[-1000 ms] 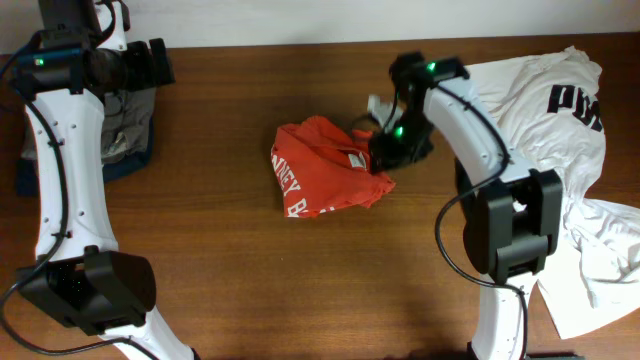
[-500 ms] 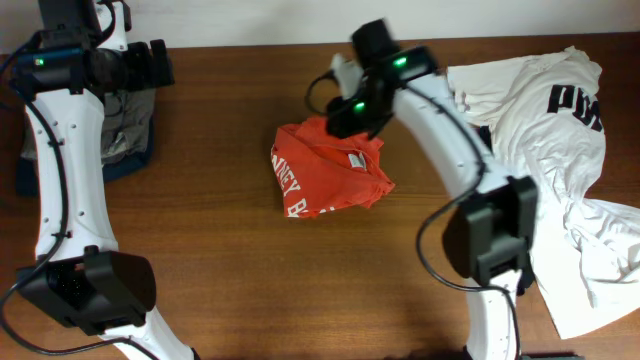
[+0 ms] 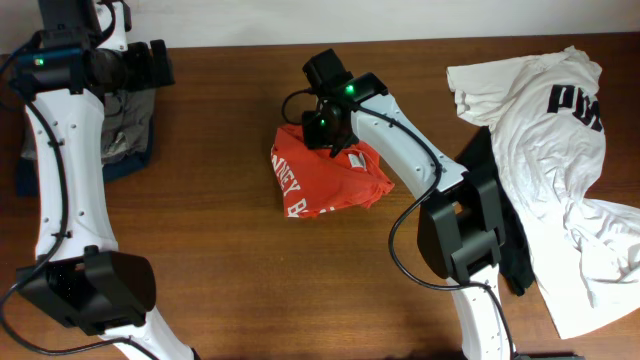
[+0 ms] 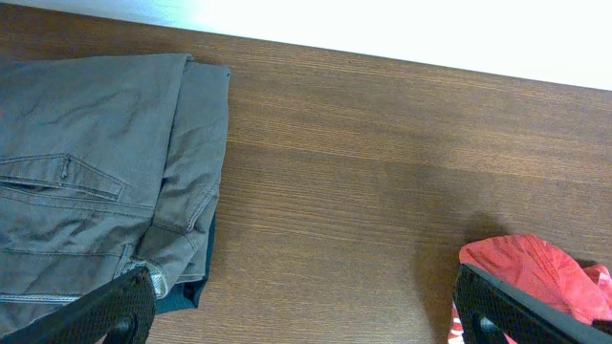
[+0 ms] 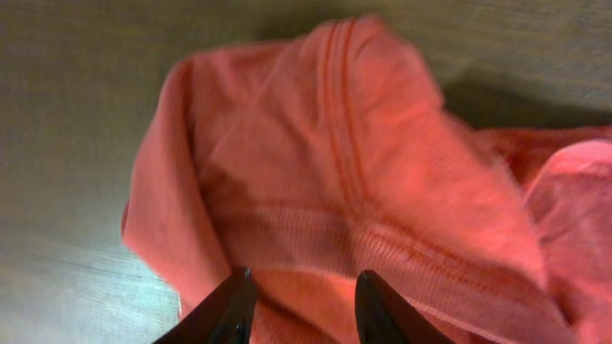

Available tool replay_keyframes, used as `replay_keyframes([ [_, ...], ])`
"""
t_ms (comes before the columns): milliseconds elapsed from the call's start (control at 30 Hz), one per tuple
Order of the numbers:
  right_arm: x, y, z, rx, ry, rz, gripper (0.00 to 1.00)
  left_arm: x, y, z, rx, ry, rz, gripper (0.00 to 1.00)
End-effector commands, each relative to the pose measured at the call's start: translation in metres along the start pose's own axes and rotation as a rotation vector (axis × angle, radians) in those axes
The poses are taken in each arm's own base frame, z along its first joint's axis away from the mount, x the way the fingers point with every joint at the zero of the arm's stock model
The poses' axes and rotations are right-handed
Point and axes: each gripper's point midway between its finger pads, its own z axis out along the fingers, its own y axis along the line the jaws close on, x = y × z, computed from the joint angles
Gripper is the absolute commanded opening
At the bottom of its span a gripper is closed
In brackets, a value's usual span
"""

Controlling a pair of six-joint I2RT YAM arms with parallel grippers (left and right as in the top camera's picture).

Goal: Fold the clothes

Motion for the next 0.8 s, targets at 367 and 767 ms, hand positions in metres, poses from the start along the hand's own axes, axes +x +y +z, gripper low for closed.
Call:
replay_keyframes([
  [367, 0.005, -0.012, 0.02, 0.051, 0.022, 0.057, 0.4, -0.009, 0.001, -0.018, -0.009, -0.041, 0.018, 0.99],
  [767, 0.015, -0.019, 0.038, 0.069, 0.064, 0.081, 0.34, -0.009, 0.001, -0.018, -0.009, -0.041, 0.018, 0.99],
])
